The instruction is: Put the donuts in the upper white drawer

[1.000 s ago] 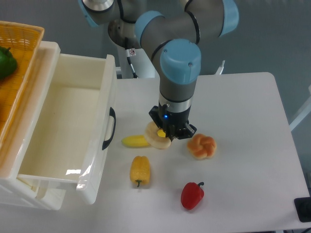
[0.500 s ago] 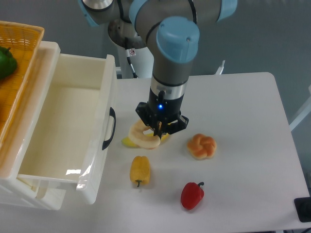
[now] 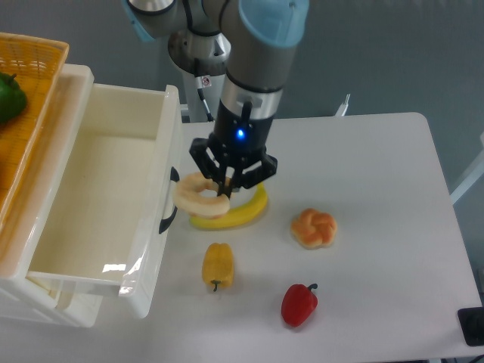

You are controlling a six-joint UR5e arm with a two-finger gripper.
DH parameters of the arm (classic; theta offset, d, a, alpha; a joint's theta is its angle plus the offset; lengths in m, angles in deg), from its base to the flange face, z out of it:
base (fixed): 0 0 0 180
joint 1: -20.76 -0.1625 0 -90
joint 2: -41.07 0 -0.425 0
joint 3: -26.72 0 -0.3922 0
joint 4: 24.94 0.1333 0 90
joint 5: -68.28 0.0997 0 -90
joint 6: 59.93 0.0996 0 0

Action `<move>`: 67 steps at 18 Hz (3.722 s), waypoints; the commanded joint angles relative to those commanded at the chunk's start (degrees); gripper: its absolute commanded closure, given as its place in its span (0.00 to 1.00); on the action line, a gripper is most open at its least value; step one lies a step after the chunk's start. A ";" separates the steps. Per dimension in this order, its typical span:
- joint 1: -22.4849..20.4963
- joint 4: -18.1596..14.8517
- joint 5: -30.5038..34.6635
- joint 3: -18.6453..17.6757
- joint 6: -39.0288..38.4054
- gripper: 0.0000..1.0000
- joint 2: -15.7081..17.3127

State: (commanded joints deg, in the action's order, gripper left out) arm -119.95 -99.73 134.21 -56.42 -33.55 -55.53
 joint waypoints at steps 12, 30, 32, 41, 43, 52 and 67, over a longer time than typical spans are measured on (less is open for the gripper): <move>4.30 0.26 -1.51 -4.92 -3.00 1.00 4.49; 8.35 0.35 -1.51 -5.89 -2.38 0.73 3.35; 8.53 0.44 -1.51 -5.80 -2.29 0.66 3.35; 8.61 1.67 -1.51 -5.71 -2.12 0.56 3.00; 8.61 1.76 -1.51 -5.80 -2.12 0.56 2.91; 9.14 4.30 -0.72 -4.75 -0.19 0.35 1.42; 1.15 10.99 6.04 -4.22 12.11 0.00 -2.63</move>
State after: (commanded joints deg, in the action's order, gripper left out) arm -118.81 -88.75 140.25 -60.64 -21.45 -58.15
